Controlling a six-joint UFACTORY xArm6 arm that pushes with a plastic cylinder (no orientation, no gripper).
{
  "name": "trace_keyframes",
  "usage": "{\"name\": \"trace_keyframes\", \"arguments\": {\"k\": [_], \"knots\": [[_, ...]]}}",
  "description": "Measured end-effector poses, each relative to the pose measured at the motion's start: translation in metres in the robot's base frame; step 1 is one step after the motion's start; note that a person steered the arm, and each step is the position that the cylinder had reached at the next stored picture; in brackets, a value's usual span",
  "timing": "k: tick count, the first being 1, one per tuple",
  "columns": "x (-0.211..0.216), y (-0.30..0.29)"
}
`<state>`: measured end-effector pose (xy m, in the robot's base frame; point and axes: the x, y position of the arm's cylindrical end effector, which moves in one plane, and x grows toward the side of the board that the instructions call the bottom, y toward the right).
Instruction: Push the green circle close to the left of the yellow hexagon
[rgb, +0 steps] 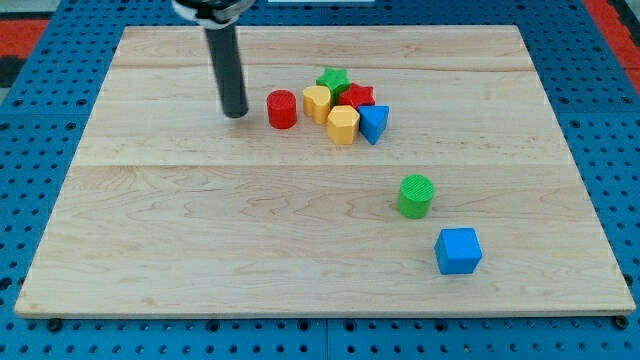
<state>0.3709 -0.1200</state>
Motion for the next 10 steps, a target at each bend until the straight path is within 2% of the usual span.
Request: {"name": "trace_keyframes", "arguments": {"k": [2,3,4,6,7,9,10], "knots": [[0.122,-0.059],[0.161,-0.052],[0.154,0.022],[0.167,0.132],[0.159,0.188],[0.146,0.252],[0.130,0.257]]}}
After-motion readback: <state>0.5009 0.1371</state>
